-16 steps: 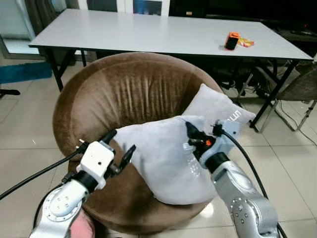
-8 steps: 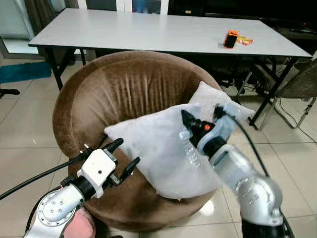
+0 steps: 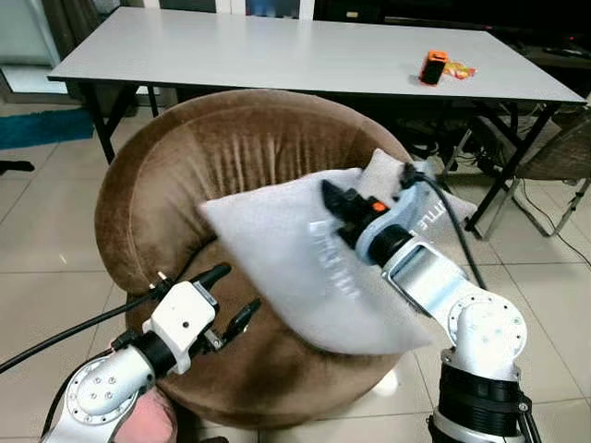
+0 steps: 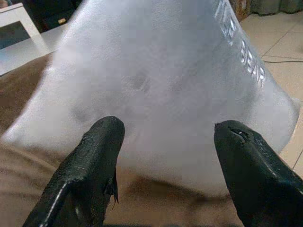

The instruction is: Move the pillow to the sofa from floor

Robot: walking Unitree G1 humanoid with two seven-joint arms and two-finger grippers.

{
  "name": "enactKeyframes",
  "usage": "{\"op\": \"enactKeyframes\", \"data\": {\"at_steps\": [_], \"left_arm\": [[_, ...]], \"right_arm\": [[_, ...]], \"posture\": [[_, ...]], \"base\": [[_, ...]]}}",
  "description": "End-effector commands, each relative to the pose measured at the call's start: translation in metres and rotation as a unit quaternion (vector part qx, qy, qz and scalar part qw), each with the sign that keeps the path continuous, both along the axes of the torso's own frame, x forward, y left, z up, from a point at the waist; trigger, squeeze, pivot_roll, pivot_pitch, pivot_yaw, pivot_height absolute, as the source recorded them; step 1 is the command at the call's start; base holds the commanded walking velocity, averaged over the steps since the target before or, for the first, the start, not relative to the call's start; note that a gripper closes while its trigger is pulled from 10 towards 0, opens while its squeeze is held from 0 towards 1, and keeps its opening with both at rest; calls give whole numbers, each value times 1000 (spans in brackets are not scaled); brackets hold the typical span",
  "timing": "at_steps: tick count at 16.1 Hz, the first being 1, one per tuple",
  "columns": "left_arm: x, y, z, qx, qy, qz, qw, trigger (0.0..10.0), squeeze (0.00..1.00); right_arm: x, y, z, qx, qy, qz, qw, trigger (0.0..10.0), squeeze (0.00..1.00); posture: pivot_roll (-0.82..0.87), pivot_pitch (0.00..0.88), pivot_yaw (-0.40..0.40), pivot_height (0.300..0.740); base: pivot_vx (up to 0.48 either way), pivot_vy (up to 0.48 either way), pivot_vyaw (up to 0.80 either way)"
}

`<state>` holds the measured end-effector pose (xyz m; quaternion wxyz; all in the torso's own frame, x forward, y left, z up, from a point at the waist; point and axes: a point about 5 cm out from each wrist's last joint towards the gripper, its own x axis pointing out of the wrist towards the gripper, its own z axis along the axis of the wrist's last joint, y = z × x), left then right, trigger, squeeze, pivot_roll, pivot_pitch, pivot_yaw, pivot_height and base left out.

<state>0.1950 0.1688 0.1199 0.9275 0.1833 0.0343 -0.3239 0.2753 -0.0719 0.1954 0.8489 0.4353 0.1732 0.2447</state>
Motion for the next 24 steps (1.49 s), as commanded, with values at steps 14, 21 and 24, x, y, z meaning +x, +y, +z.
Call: {"op": "enactKeyframes", "data": {"at_steps": [14,21,24], "left_arm": [[-2,-2,3,6,4,-18,1000,10000,0],[2,-4,1,4,9,-36,999,10000,0],[4,-5,0,5,12,-42,999,10000,0]], "right_arm": [[47,-31,-116,-18,247,-228,942,10000,0],[81,-109,-98,-33,217,-419,881,10000,0],[87,-125,-98,-62,229,-452,860,10000,0]], "posture": [[75,0,-78,740],[56,0,-57,740],[52,0,-54,740]], "base": [[0,0,0],[0,0,0],[0,0,0]]}}
